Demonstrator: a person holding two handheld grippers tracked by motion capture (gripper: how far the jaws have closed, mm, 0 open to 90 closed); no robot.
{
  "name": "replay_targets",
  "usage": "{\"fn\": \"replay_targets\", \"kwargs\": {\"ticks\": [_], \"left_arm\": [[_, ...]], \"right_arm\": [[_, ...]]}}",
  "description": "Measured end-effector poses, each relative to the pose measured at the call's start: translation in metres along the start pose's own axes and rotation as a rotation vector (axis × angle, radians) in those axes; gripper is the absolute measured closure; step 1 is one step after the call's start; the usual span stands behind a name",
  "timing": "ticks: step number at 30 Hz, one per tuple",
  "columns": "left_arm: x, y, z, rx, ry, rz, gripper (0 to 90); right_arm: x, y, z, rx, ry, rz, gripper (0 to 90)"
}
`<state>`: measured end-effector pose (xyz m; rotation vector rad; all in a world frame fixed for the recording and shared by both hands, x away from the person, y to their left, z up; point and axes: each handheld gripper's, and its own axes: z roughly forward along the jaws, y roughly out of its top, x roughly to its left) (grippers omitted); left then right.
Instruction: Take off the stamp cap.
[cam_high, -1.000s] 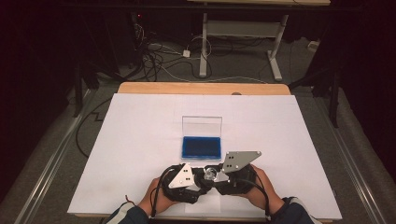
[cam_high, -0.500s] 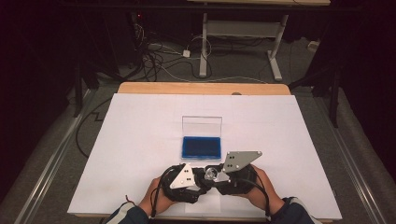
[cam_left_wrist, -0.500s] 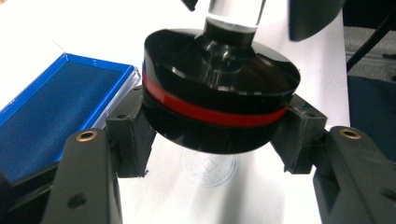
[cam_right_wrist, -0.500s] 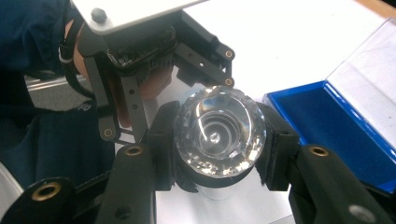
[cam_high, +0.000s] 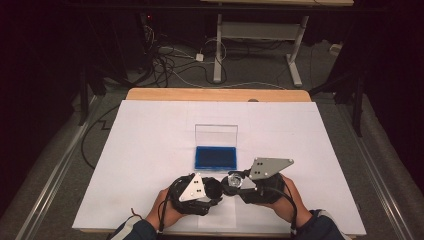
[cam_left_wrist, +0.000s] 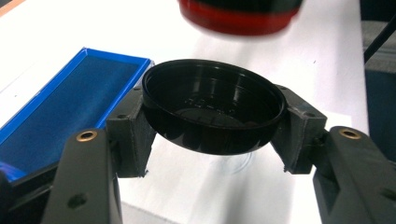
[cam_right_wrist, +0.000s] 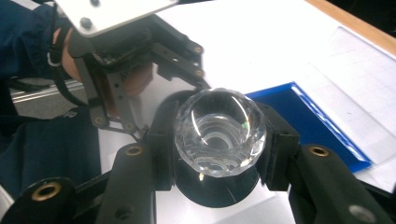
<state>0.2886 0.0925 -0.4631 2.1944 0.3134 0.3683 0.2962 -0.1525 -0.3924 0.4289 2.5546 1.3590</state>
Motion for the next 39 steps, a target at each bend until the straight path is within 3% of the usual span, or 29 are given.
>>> {"fn": "replay_targets", "kwargs": {"ticks": [6,16,22,39], "left_arm": [[0.006,-0.007,-0.009,-0.008,0.013,-0.017,36.4],[0.018,-0.023,-0.032,-0.015,0.07,-0.04,36.4],[0.024,-0.034,-0.047,-0.027,0.113,-0.073,36.4],[0.027,-0.052,-0.071,-0.042,0.159,-0.113,36.3]], "right_arm": [[-0.006,-0.004,-0.009,0.004,-0.036,0.005,56.4],[-0.013,-0.009,-0.02,0.005,-0.08,0.017,56.4],[-0.014,-0.011,-0.021,0.007,-0.085,0.019,56.4],[-0.016,-0.012,-0.023,0.011,-0.084,0.023,56.4]]}}
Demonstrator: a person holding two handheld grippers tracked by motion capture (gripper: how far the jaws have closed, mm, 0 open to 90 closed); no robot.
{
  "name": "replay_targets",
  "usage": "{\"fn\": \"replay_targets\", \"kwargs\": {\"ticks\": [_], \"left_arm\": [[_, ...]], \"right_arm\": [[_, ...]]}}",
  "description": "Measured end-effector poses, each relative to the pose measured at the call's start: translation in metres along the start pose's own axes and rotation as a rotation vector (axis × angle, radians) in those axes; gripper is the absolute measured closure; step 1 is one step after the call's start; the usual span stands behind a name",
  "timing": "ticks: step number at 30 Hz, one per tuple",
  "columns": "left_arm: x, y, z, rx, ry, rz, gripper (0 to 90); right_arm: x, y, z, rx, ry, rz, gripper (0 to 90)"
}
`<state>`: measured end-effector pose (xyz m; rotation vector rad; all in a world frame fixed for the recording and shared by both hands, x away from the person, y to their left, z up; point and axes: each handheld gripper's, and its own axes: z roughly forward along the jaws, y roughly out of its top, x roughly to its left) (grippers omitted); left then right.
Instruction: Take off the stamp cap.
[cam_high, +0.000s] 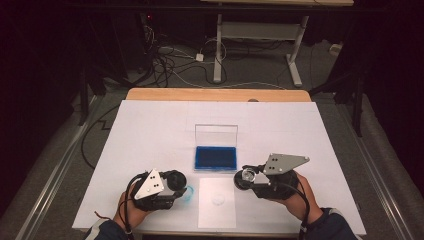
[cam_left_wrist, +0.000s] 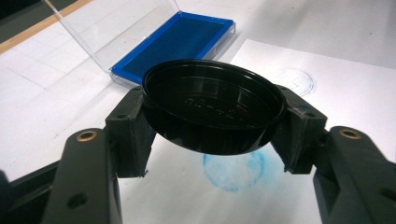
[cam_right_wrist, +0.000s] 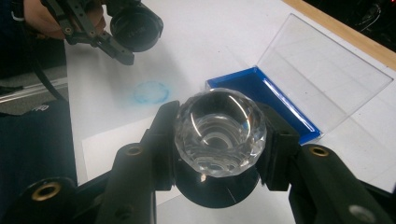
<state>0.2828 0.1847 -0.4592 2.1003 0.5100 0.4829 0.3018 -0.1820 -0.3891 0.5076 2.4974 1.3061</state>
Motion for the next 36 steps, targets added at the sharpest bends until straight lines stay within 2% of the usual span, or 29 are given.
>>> {"fn": "replay_targets", "kwargs": {"ticks": [4,19,25,29,32,36], "left_arm": [[0.001,-0.004,-0.006,0.002,0.017,0.004,36.3],[0.008,-0.028,-0.029,0.015,0.084,-0.037,36.3],[0.007,-0.032,-0.032,0.032,0.091,-0.041,36.3],[0.009,-0.035,-0.034,0.028,0.09,-0.059,36.3],[0.009,-0.035,-0.035,0.032,0.091,-0.051,36.3],[0.012,-0.035,-0.035,0.024,0.087,-0.061,36.3]], "right_arm": [[-0.001,0.0,-0.003,-0.006,-0.008,0.003,56.4],[-0.008,0.002,-0.004,-0.009,-0.025,0.005,56.4],[-0.013,0.003,-0.002,-0.012,-0.043,0.008,56.4],[-0.017,0.008,-0.001,-0.023,-0.05,0.011,56.4],[-0.019,0.012,0.003,-0.021,-0.047,0.014,56.4],[-0.021,0.015,0.009,-0.017,-0.055,0.01,56.4]]}}
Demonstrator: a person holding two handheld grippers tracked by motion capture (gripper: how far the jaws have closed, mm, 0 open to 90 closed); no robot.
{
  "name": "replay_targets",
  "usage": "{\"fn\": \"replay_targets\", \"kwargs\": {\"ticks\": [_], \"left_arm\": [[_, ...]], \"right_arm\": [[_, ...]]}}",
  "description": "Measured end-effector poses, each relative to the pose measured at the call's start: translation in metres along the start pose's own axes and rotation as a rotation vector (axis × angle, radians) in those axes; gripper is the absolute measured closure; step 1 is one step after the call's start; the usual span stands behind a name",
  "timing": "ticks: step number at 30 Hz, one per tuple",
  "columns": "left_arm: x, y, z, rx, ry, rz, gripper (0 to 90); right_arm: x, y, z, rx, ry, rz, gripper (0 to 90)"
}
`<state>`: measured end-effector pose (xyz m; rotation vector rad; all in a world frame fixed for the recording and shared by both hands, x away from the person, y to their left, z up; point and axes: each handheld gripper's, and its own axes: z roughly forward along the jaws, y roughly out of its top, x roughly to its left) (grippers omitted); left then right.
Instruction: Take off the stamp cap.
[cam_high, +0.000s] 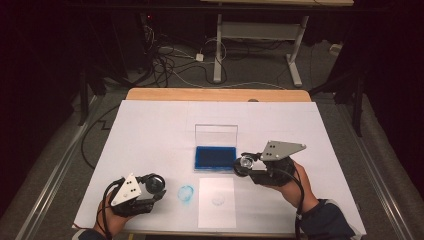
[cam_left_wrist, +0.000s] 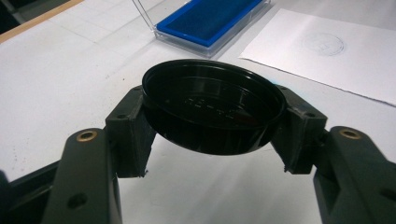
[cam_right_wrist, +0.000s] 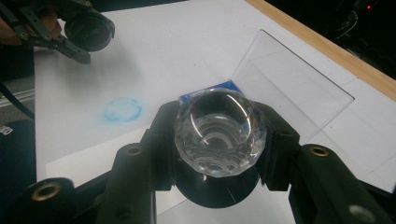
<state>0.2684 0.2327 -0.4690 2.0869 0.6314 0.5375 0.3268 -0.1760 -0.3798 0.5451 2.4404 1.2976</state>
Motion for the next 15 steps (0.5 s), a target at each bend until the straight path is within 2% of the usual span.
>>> {"fn": "replay_targets", "kwargs": {"ticks": [8,15], "left_arm": [[0.002,0.0,0.001,-0.002,0.001,-0.01,36.3],[0.003,0.0,0.0,-0.012,-0.004,-0.016,36.3]], "right_arm": [[-0.004,0.009,0.007,-0.011,-0.015,-0.005,56.4],[-0.002,0.017,0.015,-0.022,-0.001,-0.011,56.4]]}}
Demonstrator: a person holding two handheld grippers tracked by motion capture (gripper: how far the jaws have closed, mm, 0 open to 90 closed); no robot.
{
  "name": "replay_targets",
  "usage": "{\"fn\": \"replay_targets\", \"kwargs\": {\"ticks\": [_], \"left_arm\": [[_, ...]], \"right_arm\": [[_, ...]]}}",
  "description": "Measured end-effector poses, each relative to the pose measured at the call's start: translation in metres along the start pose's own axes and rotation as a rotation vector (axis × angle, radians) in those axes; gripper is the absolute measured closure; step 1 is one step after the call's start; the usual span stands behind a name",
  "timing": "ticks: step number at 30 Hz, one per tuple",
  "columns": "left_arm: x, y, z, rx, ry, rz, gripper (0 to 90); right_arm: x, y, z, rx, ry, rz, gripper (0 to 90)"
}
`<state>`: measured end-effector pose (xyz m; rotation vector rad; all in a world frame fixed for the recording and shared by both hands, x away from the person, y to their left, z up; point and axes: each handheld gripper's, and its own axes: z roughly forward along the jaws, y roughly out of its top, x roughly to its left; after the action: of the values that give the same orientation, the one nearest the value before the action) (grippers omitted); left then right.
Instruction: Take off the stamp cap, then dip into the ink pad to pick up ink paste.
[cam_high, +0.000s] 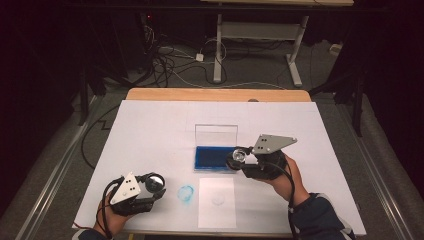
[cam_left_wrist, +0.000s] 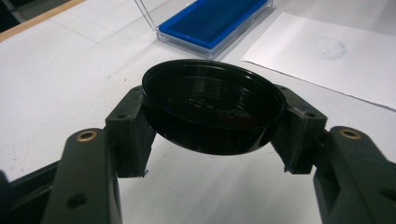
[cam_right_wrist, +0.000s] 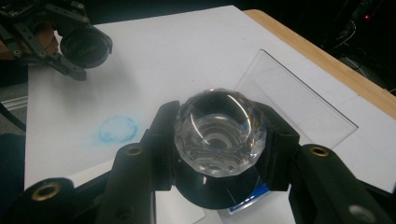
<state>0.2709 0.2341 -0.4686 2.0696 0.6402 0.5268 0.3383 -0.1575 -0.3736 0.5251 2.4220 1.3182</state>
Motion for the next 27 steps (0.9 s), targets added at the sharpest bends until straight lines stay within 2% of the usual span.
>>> {"fn": "replay_targets", "kwargs": {"ticks": [8,15,27], "left_arm": [[0.001,-0.002,-0.001,-0.006,-0.007,-0.007,36.3],[0.0,0.0,0.0,0.002,-0.006,0.007,36.3],[-0.001,-0.001,0.0,-0.007,-0.008,0.003,36.3]], "right_arm": [[-0.001,0.003,0.012,0.013,0.007,-0.003,56.4],[-0.001,0.006,0.019,0.03,0.003,-0.012,56.4],[-0.012,0.006,0.029,0.046,-0.006,0.006,56.4]]}}
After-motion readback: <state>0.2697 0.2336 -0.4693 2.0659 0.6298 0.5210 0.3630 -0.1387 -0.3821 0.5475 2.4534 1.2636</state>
